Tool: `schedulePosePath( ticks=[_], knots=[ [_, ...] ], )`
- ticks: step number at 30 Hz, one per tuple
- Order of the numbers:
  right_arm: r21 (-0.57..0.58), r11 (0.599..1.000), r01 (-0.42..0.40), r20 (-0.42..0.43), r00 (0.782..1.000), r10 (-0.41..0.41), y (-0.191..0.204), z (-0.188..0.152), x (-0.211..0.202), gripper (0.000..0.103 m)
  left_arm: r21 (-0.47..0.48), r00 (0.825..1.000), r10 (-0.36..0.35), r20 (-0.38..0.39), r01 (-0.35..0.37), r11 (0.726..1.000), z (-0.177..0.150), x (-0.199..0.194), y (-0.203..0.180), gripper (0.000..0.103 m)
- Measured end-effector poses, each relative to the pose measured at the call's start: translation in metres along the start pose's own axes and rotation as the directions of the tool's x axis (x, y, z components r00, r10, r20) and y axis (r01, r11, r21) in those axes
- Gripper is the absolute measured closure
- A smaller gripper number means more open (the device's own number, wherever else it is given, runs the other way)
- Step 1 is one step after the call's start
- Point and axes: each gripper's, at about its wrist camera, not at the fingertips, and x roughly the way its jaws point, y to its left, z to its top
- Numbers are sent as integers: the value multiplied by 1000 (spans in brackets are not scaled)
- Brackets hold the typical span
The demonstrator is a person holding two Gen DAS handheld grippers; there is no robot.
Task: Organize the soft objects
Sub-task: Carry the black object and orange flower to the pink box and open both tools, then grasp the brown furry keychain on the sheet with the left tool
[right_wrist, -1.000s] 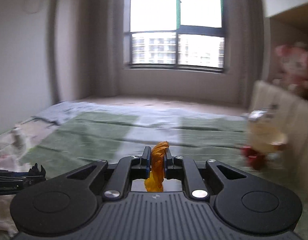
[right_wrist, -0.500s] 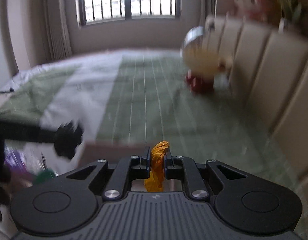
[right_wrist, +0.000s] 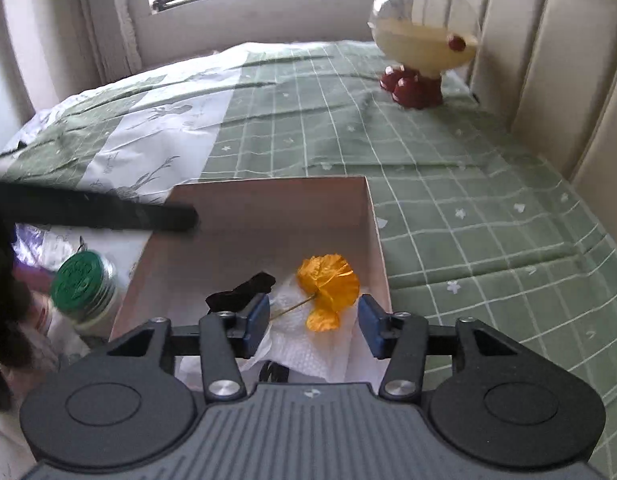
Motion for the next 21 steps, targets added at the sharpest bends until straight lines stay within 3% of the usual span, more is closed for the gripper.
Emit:
schedulePosePath(
  ticks=[2,4,7,10,15,17,21],
  knots=[
    [-45,999,-2,22,1000,3,17,-2,-10,47,-46,997,18,78,-14,999,2,-43,20,63],
    [-90,996,-23,35,999,26,38,-5,-21,43,-118,984,88,153,-70,991,1,-86,48,63],
    [-150,985,-81,29,996,86,75,-9,-29,38,-223,942,265,206,-218,950,-10,-143,95,63],
    [-216,966,-143,-5,989,145,117,-14,-28,37,-311,905,391,167,-328,892,-32,-179,139,63],
    [-310,920,-241,-76,970,229,186,-24,-19,37,-433,843,533,76,-454,779,-71,-215,196,63],
    [-319,905,-281,-104,960,262,208,-27,-19,37,-452,840,541,45,-466,760,-79,-225,218,63],
    [-354,860,-368,-149,930,336,248,-36,-26,37,-376,861,506,-53,-487,788,-99,-218,241,63]
  ],
)
